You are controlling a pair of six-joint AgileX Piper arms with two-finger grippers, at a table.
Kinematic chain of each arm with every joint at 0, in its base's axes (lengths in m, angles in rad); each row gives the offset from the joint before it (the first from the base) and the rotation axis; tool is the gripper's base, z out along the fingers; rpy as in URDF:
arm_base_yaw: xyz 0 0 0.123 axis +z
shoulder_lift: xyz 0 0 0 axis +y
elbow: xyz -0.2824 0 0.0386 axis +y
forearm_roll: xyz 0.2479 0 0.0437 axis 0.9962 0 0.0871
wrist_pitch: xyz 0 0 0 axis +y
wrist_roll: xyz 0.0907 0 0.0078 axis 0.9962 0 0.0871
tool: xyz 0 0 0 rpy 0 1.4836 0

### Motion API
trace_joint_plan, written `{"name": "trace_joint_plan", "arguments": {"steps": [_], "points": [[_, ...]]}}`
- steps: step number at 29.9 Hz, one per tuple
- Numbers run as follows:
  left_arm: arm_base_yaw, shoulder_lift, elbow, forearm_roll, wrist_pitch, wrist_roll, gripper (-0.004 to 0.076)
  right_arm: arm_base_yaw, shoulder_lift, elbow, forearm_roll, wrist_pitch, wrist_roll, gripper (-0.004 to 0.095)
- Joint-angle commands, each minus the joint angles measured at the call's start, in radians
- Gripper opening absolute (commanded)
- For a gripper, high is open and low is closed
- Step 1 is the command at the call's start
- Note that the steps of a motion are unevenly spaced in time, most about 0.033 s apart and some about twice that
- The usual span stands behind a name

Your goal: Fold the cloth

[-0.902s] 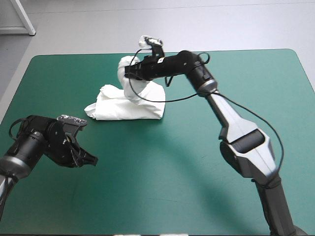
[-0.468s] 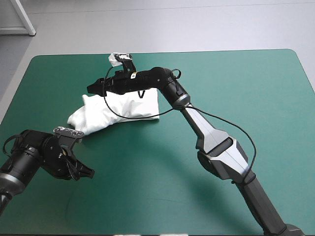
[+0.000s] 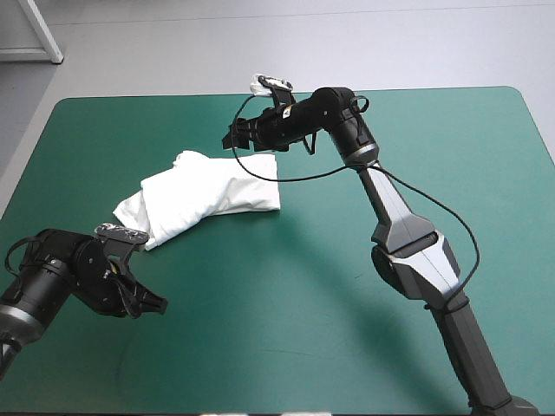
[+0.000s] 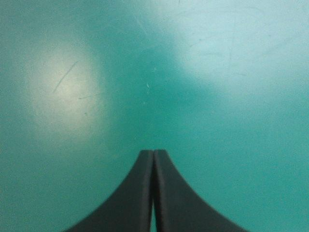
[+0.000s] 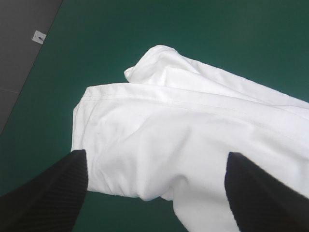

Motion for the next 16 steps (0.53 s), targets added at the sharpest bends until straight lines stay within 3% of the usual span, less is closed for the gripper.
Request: {"name": "trace_joint_plan", "arguments": {"steps": [1, 4, 10, 13, 16], "points": [[0.004, -0.02, -0.021, -0.021, 0.011, -0.003, -0.0009, -0.015, -0.084, -0.081, 0.044, -0.023, 0.024, 0.0715], [0.004, -0.02, -0.021, -0.038, 0.015, -0.003, -0.0009, -0.017, -0.092, -0.081, 0.017, -0.023, 0.034, 0.0676], [0.004, -0.02, -0.021, -0.038, 0.013, -0.003, -0.0009, -0.017, -0.153, -0.028, -0.199, -0.021, 0.015, 0.0617], [0.004, -0.02, -0.021, -0.038, 0.013, -0.003, -0.0009, -0.017, -0.236, 0.174, -0.267, -0.021, -0.02, 0.0618], [0.004, -0.02, -0.021, -0.04, 0.007, -0.003, -0.0009, -0.034, -0.327, 0.435, -0.257, -0.031, -0.052, 0.0621]]}}
